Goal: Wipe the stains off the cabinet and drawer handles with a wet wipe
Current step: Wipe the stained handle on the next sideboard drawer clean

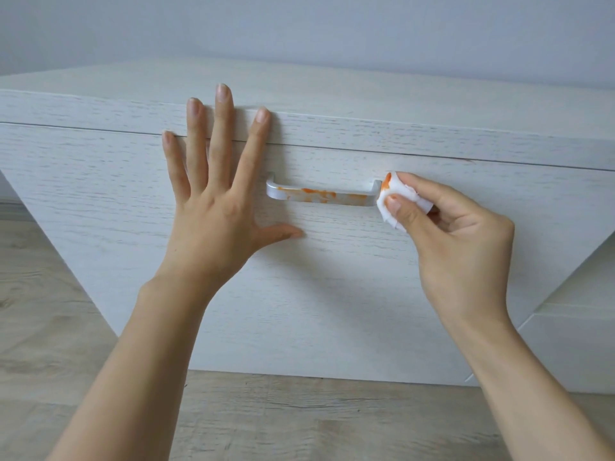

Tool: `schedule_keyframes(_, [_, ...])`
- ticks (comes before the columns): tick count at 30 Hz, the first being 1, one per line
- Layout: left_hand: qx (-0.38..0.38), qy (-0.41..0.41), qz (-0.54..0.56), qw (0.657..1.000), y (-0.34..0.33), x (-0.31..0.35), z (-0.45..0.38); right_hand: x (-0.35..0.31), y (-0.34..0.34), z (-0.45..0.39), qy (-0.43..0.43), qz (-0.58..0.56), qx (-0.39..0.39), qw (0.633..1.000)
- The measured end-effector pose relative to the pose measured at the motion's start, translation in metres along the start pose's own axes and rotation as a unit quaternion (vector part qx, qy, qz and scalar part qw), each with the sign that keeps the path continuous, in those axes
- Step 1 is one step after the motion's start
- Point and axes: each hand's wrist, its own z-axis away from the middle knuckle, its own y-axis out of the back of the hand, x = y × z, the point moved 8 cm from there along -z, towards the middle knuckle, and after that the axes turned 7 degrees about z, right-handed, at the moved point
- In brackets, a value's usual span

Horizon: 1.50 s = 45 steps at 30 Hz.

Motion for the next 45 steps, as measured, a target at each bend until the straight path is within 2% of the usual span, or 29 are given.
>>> schedule_keyframes(11, [-0.001,0.008,0.001,1.000,0.001,0.002,0.000,-0.005,-0.002,-0.002,0.028,0.026,0.007,0.999])
schedule_keyframes(20, [-0.002,0.010,0.001,1.000,0.000,0.003,0.001,-0.017,0.008,0.004,0.067,0.031,0.049,0.996])
schedule_keyframes(23, [-0.002,0.010,0.003,1.000,0.000,0.003,0.001,-0.026,0.002,0.007,0.098,0.068,0.052,0.991])
schedule_keyframes(27, [-0.001,0.012,0.007,1.000,0.000,0.003,0.001,-0.029,-0.002,0.007,0.100,0.072,0.058,0.991])
schedule_keyframes(32, [0.002,0.010,0.006,1.000,0.000,0.003,0.001,-0.032,-0.004,0.008,0.108,0.132,0.056,0.984])
schedule_keyframes(45, [0.003,0.012,0.006,1.000,0.000,0.002,0.001,-0.015,-0.004,0.009,0.010,0.040,0.090,0.995])
